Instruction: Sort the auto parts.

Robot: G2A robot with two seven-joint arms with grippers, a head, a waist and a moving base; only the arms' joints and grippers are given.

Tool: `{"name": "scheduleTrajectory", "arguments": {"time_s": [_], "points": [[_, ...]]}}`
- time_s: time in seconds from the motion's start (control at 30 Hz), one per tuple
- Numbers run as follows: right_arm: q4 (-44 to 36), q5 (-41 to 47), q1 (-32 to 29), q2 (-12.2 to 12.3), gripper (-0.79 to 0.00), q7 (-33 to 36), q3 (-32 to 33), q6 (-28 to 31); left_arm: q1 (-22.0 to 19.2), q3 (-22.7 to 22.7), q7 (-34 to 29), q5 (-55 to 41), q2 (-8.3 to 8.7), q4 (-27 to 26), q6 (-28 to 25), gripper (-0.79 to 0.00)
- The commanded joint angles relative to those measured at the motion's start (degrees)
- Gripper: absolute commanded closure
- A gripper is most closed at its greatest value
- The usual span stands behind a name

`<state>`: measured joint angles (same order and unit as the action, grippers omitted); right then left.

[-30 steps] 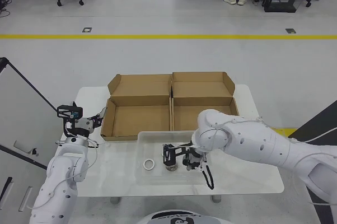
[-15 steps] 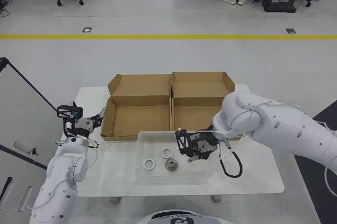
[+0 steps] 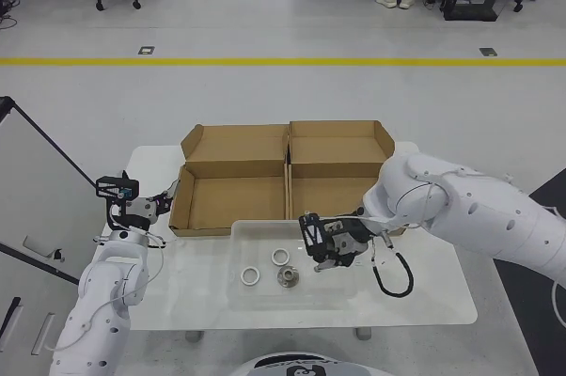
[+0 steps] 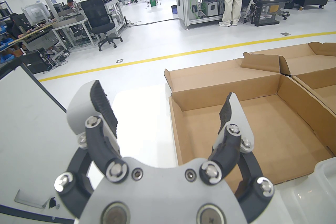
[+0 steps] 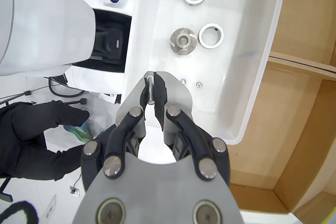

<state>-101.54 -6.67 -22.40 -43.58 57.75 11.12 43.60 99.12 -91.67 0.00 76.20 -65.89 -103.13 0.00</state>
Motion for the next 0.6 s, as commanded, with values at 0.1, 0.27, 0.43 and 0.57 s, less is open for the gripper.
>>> {"name": "scheduleTrajectory", "arguments": {"time_s": [0.1,0.27,0.43,0.57], "points": [[5.0,8.4,0.1,1.4,0.0,-4.0,3.8,6.9,0.0,0.0,0.0,0.0,0.0,0.0,0.0,-0.785],[5.8,14.4,1.6,1.4,0.0,-6.7,3.4,9.7,0.0,0.0,0.0,0.0,0.0,0.0,0.0,-0.785],[5.3,18.9,5.1,-1.1,0.0,-7.8,-1.2,10.8,0.0,0.0,0.0,0.0,0.0,0.0,0.0,-0.785],[5.6,23.3,6.1,-4.2,0.0,-7.6,-1.4,10.5,0.0,0.0,0.0,0.0,0.0,0.0,0.0,-0.785]]}}
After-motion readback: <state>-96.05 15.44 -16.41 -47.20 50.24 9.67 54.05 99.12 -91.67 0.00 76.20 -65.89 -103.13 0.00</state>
